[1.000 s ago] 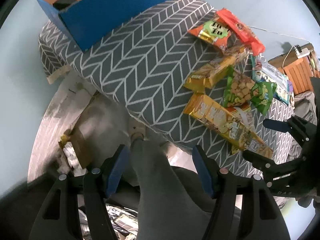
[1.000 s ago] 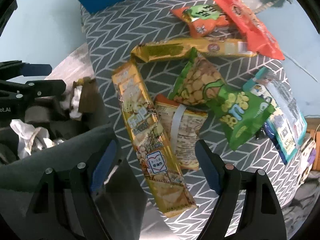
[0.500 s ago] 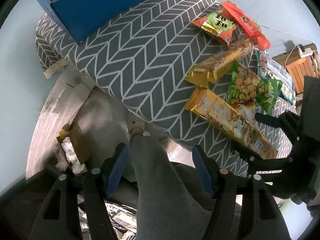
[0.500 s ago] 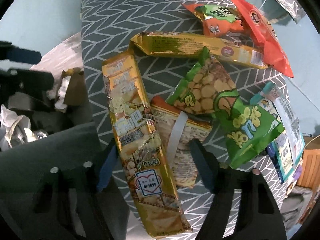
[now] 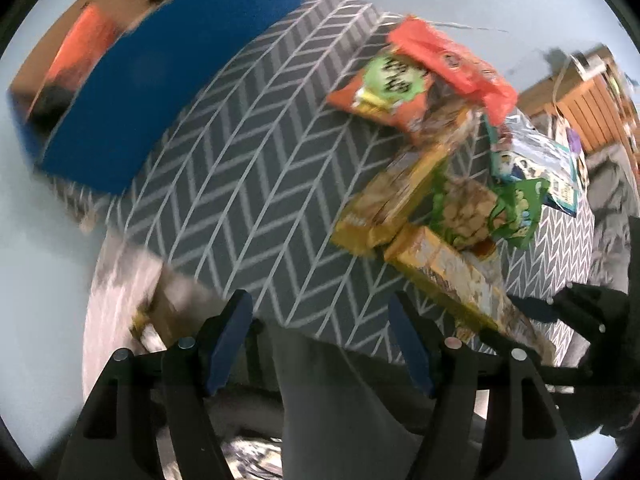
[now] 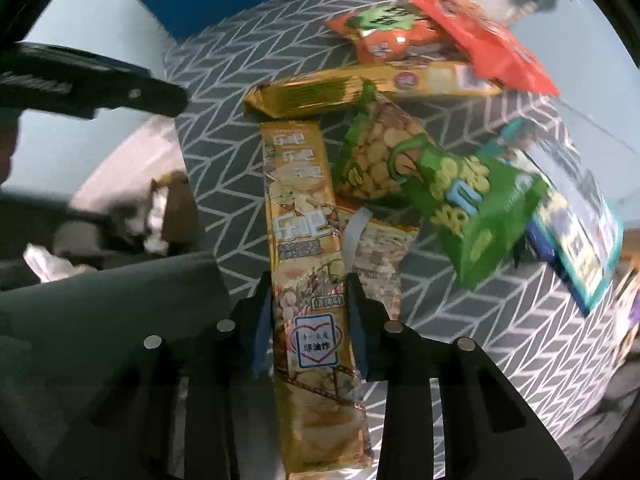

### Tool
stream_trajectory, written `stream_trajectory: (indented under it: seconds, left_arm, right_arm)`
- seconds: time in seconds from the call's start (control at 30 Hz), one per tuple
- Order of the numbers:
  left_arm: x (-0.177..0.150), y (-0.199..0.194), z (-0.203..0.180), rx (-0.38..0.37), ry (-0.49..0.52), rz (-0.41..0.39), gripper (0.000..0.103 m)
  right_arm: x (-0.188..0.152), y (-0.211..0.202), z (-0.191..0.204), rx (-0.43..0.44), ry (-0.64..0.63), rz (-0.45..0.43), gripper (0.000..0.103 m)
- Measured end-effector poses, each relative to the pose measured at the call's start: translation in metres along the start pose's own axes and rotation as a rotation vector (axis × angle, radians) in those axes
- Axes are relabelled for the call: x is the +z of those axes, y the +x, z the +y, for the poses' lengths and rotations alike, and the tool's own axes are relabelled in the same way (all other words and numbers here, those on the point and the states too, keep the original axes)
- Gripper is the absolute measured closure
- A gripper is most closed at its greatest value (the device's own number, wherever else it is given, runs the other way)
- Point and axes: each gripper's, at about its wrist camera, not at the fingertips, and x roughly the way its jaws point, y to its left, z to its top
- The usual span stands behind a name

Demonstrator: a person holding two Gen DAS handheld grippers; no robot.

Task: Organize snacks
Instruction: 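Grasp a gold wafer bar with the right tool while the left tool grasps another gold bar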

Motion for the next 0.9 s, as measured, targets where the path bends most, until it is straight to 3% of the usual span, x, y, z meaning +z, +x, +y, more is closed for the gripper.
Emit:
stream_trajectory:
  seconds: [0.07, 0.4, 0.67, 0.77, 0.8, 0.83, 0.9]
  left_arm:
    - [0.011, 0.001, -0.009, 0.003, 0.045, -0.011, 0.025]
    - [0.065, 0.023, -0.052, -0.019, 0.24, -0.006, 0.025]
    - [0.078, 0.064, -0.079, 0.026, 0.336, 0.058, 0.025]
    - [0.078, 0.078, -0.086, 0.08, 0.359, 0.072, 0.025]
    - [0.077, 0.083, -0.087, 0.105, 0.364, 0.076, 0.03]
    - [0.077, 0.088, -0.091, 0.118, 0.368, 0.078, 0.044]
    - [0.076, 0.091, -0.094, 0.127, 0.374, 0.073, 0.054]
  right_arm:
    - [-0.005, -0.008, -0.006, 0.013, 0.041, -0.03, 0.072]
    - [-0.024, -0.045, -0.037, 0.056, 0.294, -0.169, 0.072]
    - [-0.046, -0.062, -0.054, 0.065, 0.469, -0.236, 0.072]
    - [-0.054, -0.069, -0.061, 0.058, 0.498, -0.251, 0.072]
    - [-0.057, -0.069, -0.061, 0.053, 0.503, -0.254, 0.072]
    - [-0.058, -0.069, -0.062, 0.046, 0.506, -0.256, 0.072]
    - [-0.061, -0.068, -0.064, 0.034, 0.507, -0.26, 0.072]
